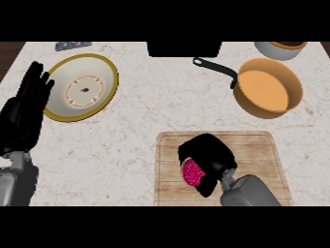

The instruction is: Pick the cupcake from the cutting board and place it in the pot

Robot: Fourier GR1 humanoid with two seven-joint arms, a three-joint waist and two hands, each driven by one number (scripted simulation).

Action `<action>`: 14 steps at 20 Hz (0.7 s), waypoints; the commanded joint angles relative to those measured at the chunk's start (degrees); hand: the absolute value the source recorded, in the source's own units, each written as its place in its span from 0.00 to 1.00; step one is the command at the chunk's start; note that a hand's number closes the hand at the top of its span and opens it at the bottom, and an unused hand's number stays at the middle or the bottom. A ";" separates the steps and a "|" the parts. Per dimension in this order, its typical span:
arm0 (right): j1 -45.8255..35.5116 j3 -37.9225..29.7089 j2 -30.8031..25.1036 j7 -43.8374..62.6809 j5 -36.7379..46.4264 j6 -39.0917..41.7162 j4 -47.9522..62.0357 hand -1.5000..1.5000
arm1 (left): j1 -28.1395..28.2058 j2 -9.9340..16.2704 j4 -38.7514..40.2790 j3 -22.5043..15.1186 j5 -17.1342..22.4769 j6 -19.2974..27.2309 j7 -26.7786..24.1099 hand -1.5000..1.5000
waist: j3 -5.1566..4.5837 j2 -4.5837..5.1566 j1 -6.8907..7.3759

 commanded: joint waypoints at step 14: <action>-34.42 0.25 4.25 55.20 -2.97 -33.88 5.21 1.00 | -1.81 -0.84 2.95 -0.96 -0.27 -0.53 -0.75 0.50 | -0.01 -0.23 2.50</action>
